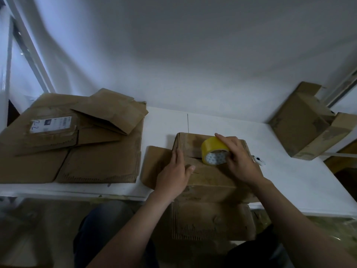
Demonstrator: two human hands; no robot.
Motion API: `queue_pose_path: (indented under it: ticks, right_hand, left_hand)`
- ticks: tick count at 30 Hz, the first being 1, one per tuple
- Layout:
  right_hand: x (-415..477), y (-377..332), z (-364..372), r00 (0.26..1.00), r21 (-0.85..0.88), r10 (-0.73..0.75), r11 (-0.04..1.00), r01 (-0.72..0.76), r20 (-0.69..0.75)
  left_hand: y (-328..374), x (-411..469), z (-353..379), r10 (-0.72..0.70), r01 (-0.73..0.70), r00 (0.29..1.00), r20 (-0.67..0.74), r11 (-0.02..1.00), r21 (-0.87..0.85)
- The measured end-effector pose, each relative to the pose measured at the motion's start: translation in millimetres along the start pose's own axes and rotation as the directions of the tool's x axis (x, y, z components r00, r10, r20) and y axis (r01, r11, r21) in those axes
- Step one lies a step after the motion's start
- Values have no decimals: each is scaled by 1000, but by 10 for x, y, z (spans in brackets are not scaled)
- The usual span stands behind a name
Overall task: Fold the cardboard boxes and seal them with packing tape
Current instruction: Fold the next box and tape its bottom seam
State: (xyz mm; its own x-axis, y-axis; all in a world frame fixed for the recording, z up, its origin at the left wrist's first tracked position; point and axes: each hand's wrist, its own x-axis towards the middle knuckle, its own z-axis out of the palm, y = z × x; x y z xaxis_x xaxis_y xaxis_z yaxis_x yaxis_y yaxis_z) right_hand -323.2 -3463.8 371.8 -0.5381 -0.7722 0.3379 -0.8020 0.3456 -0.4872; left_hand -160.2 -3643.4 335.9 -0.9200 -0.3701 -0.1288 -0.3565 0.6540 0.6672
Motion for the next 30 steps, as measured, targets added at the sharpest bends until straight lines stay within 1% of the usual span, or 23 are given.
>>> queue_pose_path:
  ticks: [2, 5, 10, 13, 15, 17, 19, 22, 24, 25, 27, 28, 29, 30]
  right_hand:
    - [32, 74, -34, 999, 22, -32, 999, 32, 26]
    - [96, 131, -50, 997, 100, -61, 993, 57, 43]
    - [194, 212, -22, 996, 228, -71, 972, 58, 50]
    - [224, 282, -16, 995, 233, -89, 970, 76, 47]
    - [226, 302, -24, 993, 218, -106, 972, 94, 46]
    - [222, 307, -15, 992, 189, -123, 975, 114, 38]
    - [226, 326, -11, 992, 190, -125, 974, 125, -14]
    - [237, 338, -21, 989, 221, -141, 964, 146, -41]
    - [258, 301, -53, 985, 189, -175, 967, 173, -7]
    - [272, 283, -87, 981, 141, -194, 971, 191, 10]
    - [307, 301, -214, 975, -10, -218, 976, 219, 30]
    - [323, 340, -284, 976, -75, -214, 973, 217, 43]
    - [323, 386, -337, 978, -103, -195, 974, 201, 71]
    - [305, 431, -367, 980, -89, -171, 980, 181, 106]
  left_hand:
    - [-24, 59, -33, 11, -11, 1000, 3, 995, 96]
    - [-84, 193, -150, 9, -18, 999, 48, 982, 188]
    - [-115, 362, -395, -2, -15, 996, 89, 982, 187]
    - [-23, 391, -434, 66, -84, 996, 65, 942, 325]
    - [54, 378, -412, 99, -123, 991, 85, 925, 359]
    - [70, 368, -402, 84, -129, 987, 138, 926, 356]
    - [44, 397, -405, 77, -140, 982, 174, 913, 384]
    - [7, 448, -383, 43, -118, 982, 185, 901, 418]
    - [-3, 461, -353, 27, -103, 984, 175, 890, 445]
    - [-13, 461, -341, 23, -100, 985, 169, 881, 462]
    - [-24, 472, -332, 19, -93, 987, 159, 875, 475]
    - [-30, 483, -336, 13, -88, 987, 160, 878, 470]
    - [-32, 490, -336, 8, -85, 986, 165, 880, 467]
    - [-29, 495, -334, 3, -84, 985, 171, 879, 469]
